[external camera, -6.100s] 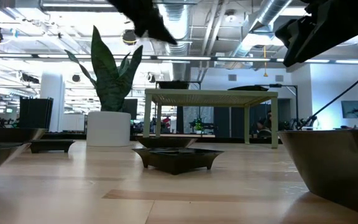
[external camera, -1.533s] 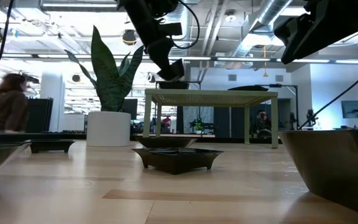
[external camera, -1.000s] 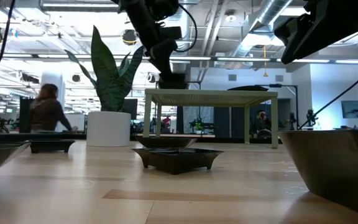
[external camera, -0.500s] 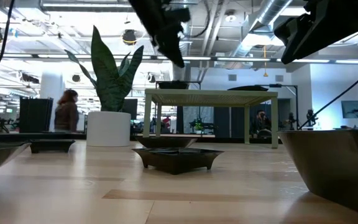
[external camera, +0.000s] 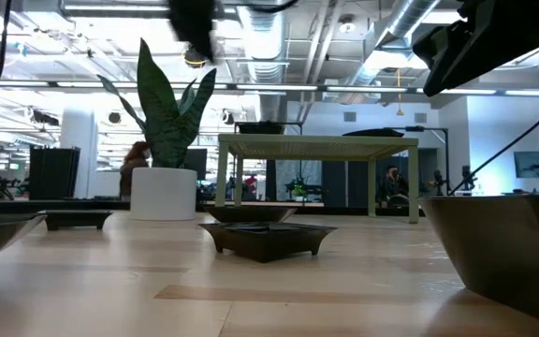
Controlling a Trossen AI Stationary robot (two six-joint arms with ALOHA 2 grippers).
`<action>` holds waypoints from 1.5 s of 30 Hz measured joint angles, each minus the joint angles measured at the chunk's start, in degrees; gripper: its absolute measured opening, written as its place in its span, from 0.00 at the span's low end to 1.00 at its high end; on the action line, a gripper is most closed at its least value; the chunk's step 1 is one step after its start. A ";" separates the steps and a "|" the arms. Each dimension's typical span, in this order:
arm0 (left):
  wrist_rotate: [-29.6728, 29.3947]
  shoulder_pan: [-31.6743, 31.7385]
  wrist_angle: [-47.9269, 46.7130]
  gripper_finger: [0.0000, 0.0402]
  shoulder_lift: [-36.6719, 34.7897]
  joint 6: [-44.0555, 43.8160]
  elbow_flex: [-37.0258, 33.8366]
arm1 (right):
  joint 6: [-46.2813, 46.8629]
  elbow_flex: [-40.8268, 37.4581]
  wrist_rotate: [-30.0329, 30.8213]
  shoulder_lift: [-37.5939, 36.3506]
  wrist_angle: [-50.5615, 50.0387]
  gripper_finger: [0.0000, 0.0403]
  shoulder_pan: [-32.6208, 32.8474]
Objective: Pick & Place Mini shaped plates
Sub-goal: Stack the distorted square plate on top of the other distorted square plate on the shelf
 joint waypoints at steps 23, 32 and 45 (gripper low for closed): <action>21.93 -20.86 -2.28 0.30 -0.24 -73.94 -16.11 | -3.53 0.00 0.01 0.00 0.00 0.30 0.00; 15.11 -24.29 -1.18 0.30 0.24 -83.31 -16.19 | -1.51 0.00 -0.01 0.00 0.38 0.30 -0.03; 16.17 -25.03 1.41 0.30 6.25 -82.76 -16.20 | -1.49 0.00 -1.92 0.00 5.12 0.30 -1.54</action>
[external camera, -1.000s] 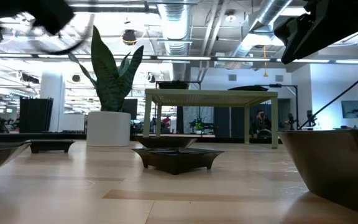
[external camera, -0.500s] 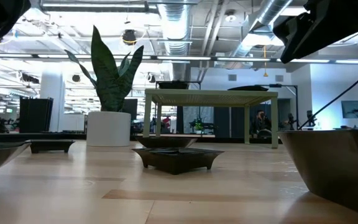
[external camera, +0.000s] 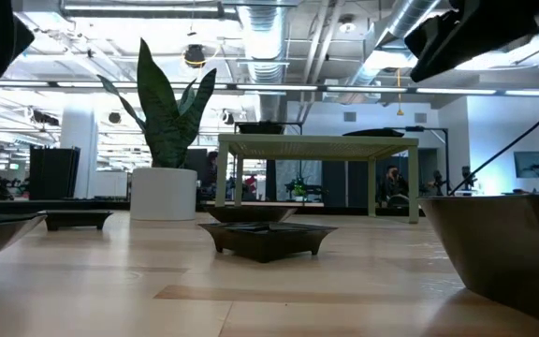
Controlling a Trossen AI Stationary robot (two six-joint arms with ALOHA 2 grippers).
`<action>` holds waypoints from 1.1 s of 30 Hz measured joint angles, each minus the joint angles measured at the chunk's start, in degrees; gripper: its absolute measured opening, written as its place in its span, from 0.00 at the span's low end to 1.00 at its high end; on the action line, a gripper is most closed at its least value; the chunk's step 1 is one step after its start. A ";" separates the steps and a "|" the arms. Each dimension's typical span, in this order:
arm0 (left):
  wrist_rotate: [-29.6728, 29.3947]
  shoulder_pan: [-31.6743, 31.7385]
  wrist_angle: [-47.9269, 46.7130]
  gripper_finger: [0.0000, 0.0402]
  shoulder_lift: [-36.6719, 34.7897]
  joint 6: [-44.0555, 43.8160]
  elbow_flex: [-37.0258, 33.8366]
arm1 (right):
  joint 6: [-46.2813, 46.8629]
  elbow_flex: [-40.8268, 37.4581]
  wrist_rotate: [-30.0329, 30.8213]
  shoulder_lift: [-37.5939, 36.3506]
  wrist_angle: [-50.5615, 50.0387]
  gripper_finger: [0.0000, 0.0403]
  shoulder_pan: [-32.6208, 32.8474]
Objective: Pick & Place Mini shaped plates
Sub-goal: Stack the distorted square plate on top of the other distorted square plate on the shelf
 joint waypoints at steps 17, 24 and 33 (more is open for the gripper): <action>1.43 -0.79 1.75 0.13 2.28 1.51 0.00 | -11.00 0.85 -2.64 0.00 14.60 0.30 -10.56; 0.93 -0.79 1.87 0.01 0.21 1.53 0.00 | -9.62 0.85 -2.64 0.00 11.17 0.30 -12.46; 0.76 0.43 2.16 0.01 -0.15 5.03 1.59 | -9.49 0.85 -2.64 0.00 8.76 0.30 -12.67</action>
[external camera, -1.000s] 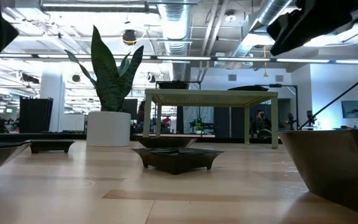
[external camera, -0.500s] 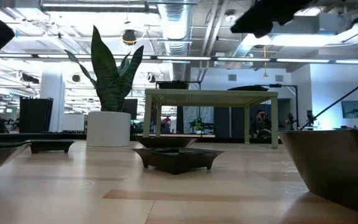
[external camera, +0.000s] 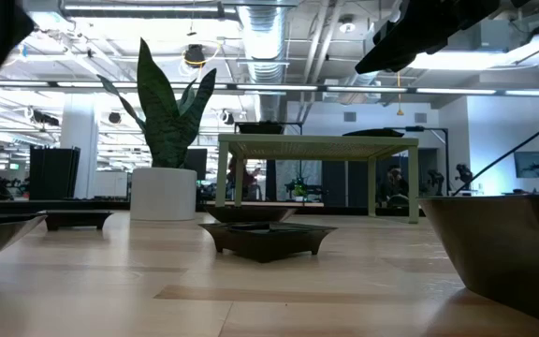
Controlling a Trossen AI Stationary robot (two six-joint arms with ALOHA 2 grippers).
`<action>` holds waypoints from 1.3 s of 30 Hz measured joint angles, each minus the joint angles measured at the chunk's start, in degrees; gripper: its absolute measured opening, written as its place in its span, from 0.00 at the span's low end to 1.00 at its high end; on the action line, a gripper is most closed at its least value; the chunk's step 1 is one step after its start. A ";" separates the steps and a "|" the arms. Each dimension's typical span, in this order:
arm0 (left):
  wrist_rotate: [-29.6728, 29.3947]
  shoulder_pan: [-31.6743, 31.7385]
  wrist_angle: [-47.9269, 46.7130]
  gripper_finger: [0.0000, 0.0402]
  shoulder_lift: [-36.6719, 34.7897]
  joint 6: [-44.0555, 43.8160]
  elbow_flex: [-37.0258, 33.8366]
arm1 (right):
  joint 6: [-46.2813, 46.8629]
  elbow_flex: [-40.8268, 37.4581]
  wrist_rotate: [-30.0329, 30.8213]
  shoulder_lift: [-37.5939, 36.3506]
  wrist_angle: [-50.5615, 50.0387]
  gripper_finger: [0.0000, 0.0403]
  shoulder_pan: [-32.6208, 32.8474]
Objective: Pick & Place Mini shaped plates
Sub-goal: Stack the distorted square plate on top of the other distorted square plate on the shelf
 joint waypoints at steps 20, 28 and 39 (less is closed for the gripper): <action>-15.81 13.28 -9.95 0.01 -0.25 39.90 14.44 | -0.49 -0.02 0.00 0.00 -0.22 0.31 0.00; -30.46 23.96 -9.85 0.01 -1.59 73.36 22.97 | -0.48 -0.02 -0.02 0.00 -0.24 0.31 0.00; -42.53 44.45 -3.82 0.01 -1.64 115.87 27.17 | -0.48 -0.02 -0.02 0.00 -0.25 0.31 0.00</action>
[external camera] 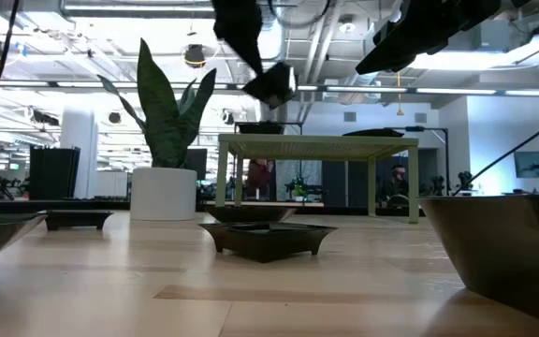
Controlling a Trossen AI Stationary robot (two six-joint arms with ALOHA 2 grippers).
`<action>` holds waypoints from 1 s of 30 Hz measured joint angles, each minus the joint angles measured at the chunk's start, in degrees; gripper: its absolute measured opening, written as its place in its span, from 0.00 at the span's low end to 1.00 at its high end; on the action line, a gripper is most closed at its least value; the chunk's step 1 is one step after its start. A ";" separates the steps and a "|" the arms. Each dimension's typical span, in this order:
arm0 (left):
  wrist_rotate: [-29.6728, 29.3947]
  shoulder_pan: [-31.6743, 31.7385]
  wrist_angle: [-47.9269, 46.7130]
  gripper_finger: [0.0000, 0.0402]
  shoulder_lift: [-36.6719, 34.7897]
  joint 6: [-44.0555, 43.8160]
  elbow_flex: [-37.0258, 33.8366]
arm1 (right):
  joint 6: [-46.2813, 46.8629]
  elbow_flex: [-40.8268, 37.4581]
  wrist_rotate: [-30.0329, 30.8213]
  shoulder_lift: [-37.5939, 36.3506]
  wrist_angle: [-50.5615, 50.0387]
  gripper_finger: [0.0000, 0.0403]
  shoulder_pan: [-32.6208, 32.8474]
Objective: Pick & Place Mini shaped plates
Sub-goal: Stack the distorted square plate on top of the other distorted square plate on the shelf
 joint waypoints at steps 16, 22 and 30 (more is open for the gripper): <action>2.73 12.67 7.75 0.01 0.22 8.62 -4.03 | 3.00 -0.74 -0.02 -0.02 -0.14 0.31 0.07; 2.67 12.46 8.63 0.01 0.22 6.65 -4.28 | 3.06 -1.01 0.00 -0.02 -1.00 0.30 0.07; 2.60 12.98 8.76 0.01 0.22 2.22 -4.28 | 3.06 -1.01 0.00 -0.02 -0.97 0.30 0.07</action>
